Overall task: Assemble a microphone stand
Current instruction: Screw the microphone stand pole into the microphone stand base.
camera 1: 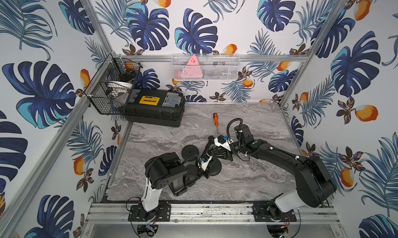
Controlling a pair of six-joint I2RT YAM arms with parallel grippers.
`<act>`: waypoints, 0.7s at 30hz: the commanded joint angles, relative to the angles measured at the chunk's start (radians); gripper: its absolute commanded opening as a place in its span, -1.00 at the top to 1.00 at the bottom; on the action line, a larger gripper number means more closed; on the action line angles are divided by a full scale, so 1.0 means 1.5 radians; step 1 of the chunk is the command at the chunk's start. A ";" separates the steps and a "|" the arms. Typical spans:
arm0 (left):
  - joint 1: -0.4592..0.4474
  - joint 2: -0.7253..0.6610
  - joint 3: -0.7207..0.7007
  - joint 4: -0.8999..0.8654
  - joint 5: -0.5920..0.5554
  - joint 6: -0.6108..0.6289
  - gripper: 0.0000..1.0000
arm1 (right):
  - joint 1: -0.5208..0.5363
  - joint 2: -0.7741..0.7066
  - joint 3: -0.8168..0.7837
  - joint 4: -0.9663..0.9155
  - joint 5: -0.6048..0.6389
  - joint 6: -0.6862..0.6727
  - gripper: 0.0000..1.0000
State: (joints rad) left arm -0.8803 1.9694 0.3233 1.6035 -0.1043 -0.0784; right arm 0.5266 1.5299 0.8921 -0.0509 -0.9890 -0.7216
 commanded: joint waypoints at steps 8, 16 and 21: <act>0.001 -0.005 -0.012 -0.038 -0.017 -0.012 0.30 | 0.003 -0.021 -0.069 0.026 -0.005 0.037 1.00; 0.001 -0.058 -0.044 -0.038 -0.038 -0.017 0.12 | 0.024 -0.068 -0.174 0.206 0.105 0.173 1.00; 0.001 -0.063 -0.044 -0.038 -0.036 -0.020 0.18 | 0.064 -0.109 -0.233 0.287 0.239 0.274 1.00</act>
State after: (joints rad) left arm -0.8814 1.8816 0.2573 1.5116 -0.1246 -0.0856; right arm 0.5938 1.3773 0.5797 0.4515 -0.7956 -0.4507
